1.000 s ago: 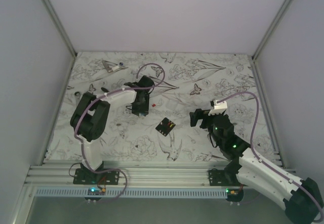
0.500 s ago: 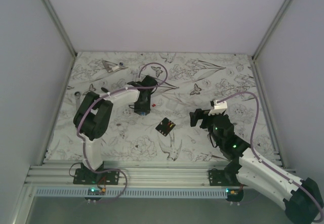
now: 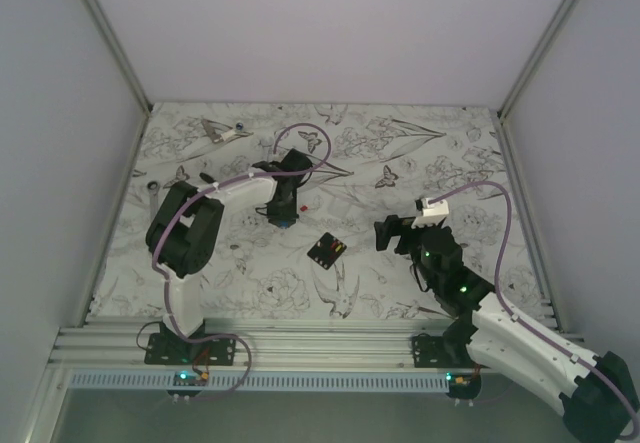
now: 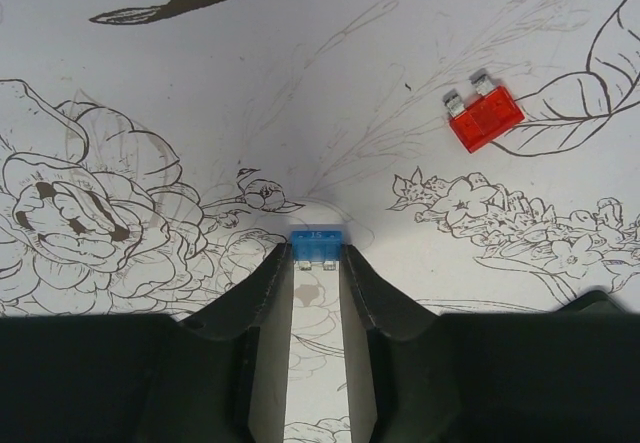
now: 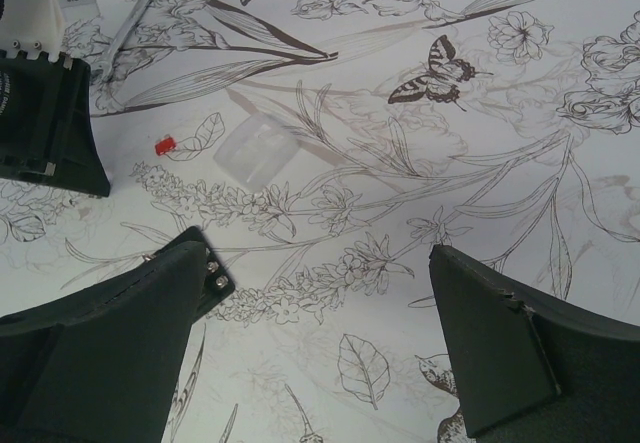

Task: Snap on the fuse box
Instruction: Pick up the fuse from the center of the board.

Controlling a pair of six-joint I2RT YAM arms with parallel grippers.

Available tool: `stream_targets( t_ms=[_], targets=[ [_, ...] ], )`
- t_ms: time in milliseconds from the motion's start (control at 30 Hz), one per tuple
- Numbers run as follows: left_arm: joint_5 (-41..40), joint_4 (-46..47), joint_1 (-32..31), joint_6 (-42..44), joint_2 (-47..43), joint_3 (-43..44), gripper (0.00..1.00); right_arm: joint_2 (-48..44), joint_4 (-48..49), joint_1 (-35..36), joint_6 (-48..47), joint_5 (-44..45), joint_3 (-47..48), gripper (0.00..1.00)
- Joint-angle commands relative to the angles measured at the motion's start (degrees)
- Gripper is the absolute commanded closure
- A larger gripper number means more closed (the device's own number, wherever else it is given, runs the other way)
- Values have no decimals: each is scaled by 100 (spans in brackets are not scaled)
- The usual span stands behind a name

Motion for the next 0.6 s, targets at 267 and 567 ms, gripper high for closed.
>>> stream_targets(
  t_ms=[267, 567],
  targets=[
    [95, 196, -82, 282, -696, -653, 77, 111, 203, -41, -24, -493, 212, 0],
    [629, 1321, -324, 1076, -2182, -1790, 77, 1067, 29, -98, -177, -1699, 992, 0]
  ],
)
